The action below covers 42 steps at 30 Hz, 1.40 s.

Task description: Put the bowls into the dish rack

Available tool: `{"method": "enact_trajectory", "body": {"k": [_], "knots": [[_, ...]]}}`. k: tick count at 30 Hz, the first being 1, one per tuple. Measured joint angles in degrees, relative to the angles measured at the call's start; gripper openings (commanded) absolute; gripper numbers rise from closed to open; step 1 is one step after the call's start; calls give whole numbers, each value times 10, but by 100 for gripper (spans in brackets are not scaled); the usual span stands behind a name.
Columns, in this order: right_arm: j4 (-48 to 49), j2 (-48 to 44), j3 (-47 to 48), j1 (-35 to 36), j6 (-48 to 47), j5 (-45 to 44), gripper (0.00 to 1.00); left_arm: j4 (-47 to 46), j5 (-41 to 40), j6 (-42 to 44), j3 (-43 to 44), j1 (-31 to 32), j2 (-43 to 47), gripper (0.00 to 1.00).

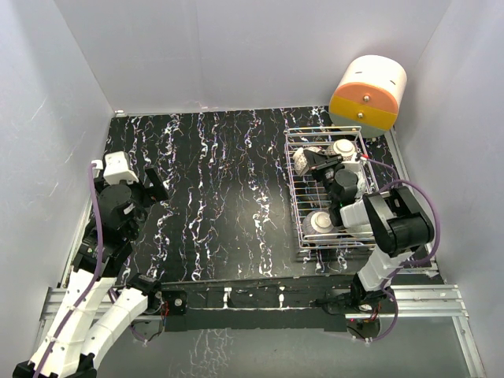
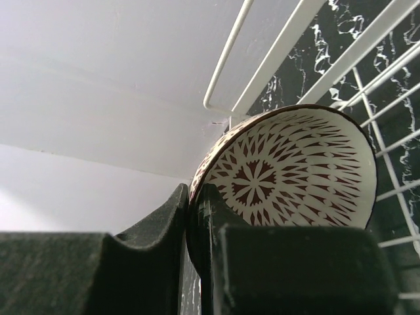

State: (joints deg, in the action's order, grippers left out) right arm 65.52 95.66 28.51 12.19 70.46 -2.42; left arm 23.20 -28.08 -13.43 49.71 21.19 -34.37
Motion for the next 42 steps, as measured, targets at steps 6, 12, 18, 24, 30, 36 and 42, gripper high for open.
{"method": "enact_trajectory", "body": {"k": [6, 12, 18, 24, 30, 36, 42], "knots": [[62, 27, 3, 11, -6, -9, 8, 0, -4, 6, 0, 0, -1, 97], [83, 36, 4, 15, -25, -26, 8, 0, -5, 7, 0, 0, -5, 97], [180, 128, 34, 16, -30, -31, 8, 0, -4, 7, 0, 0, -10, 97], [182, 133, 47, 28, -59, -39, 8, 0, -5, 8, 0, 0, -10, 97], [150, 106, 26, 36, -63, -50, 10, -1, -5, 7, -1, 0, -10, 97], [73, 65, 23, 31, -21, -49, 25, -1, -4, 7, -1, 0, -12, 97], [-56, 23, 49, 30, -11, -43, 26, -3, -4, 5, -1, 0, -11, 97]]}}
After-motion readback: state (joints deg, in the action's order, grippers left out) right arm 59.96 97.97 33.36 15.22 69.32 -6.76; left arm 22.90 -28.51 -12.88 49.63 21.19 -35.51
